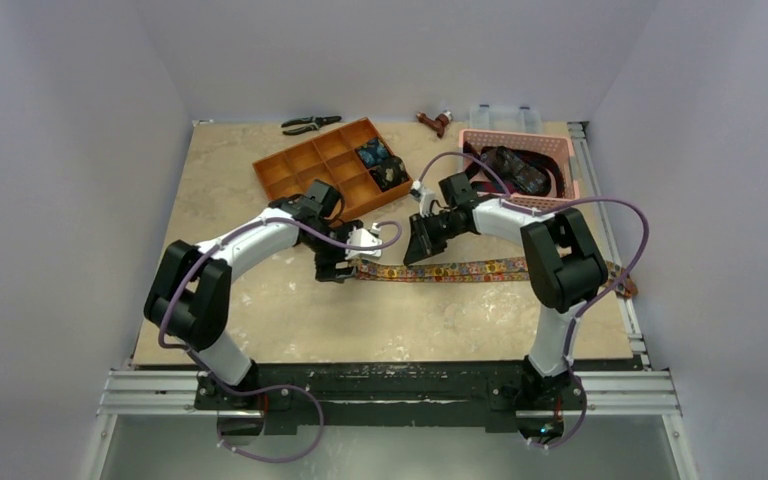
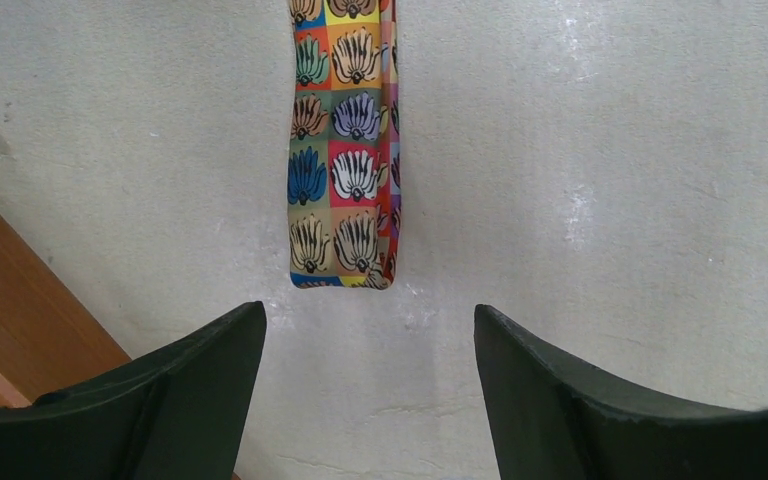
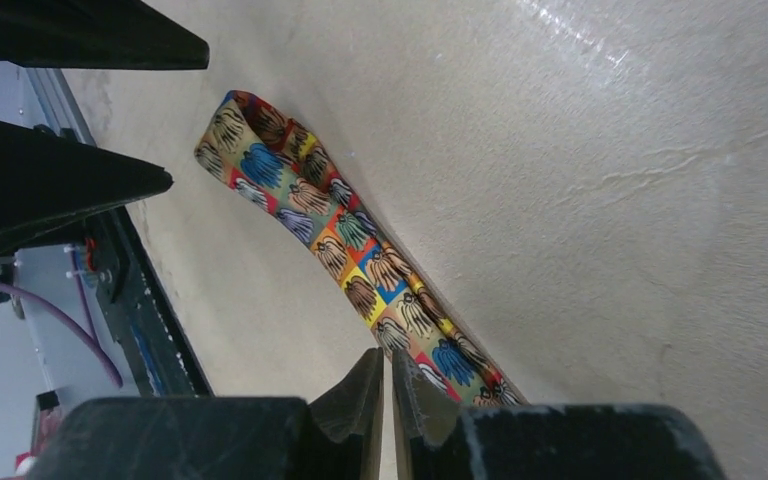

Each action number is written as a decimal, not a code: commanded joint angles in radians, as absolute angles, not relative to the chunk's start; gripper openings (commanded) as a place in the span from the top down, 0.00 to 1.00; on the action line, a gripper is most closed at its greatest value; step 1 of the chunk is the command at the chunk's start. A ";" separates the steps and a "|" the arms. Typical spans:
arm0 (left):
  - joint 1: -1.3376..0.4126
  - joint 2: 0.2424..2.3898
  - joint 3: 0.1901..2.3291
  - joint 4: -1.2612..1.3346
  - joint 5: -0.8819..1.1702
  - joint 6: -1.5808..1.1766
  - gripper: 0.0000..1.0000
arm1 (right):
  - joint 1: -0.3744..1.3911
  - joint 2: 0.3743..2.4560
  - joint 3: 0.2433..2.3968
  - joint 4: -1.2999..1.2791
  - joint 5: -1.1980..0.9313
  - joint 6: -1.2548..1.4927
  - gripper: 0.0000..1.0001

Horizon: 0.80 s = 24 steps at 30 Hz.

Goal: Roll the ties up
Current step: Roll the tie at the center of the board.

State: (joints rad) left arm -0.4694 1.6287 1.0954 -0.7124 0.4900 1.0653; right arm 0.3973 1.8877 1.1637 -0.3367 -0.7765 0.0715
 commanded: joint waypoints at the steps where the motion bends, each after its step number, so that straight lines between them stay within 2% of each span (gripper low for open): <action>1: -0.507 1.653 1.115 -0.641 0.443 1.003 0.25 | 0.408 1.911 1.197 -0.417 -0.743 -0.006 0.93; 6: -0.532 1.647 1.112 -0.607 0.462 0.949 0.25 | 0.408 1.877 1.200 -0.521 -0.625 -0.144 0.91; 14: -0.541 1.611 1.101 -0.552 0.473 0.896 0.22 | 0.355 1.940 1.216 -0.643 -0.543 -0.225 0.91; 24: -0.540 1.551 1.038 -0.284 0.722 0.697 0.20 | 0.218 1.930 1.214 -0.771 -0.497 -0.367 0.92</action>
